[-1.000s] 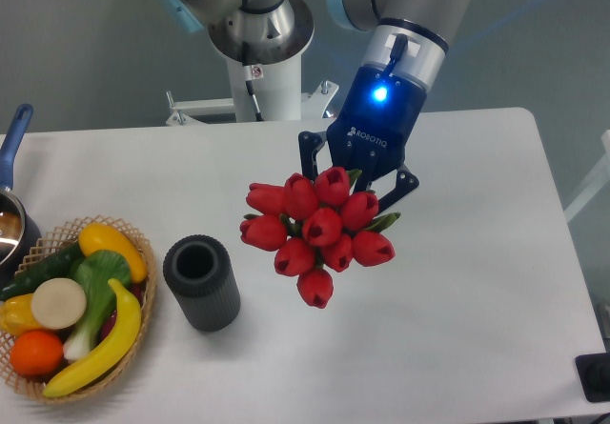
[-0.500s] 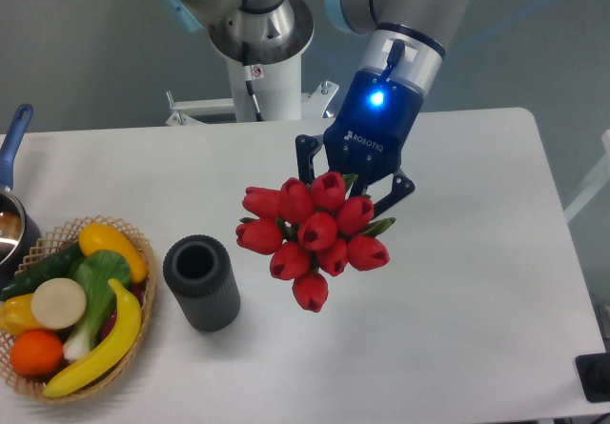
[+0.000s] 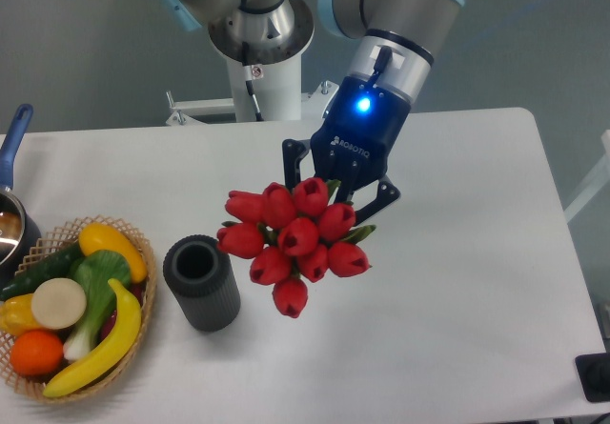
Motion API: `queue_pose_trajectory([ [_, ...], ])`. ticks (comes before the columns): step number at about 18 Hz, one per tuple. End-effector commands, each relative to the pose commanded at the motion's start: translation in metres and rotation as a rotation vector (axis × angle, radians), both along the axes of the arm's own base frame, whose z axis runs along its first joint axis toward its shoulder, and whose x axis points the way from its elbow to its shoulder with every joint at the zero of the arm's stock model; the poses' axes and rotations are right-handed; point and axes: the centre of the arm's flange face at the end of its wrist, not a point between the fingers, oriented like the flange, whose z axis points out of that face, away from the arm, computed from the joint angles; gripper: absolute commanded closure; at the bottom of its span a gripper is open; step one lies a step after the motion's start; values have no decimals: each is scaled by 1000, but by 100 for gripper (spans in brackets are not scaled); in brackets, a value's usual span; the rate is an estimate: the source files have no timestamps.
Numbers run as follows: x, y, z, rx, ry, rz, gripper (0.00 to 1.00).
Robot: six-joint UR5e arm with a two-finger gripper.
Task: Insert the flowers into the vase
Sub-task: 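Carry the tulip bunch toward the black vase and over its opening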
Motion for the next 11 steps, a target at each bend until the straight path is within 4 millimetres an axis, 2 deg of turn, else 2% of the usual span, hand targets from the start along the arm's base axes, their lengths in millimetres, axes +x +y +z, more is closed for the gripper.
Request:
queue_pose_trajectory([
  [6,27,27,-2,82,-37,-142,72],
  [8,36,30,-4,118,-70,-192,72],
  [11,40,36,-11,141,-93,-231,72],
])
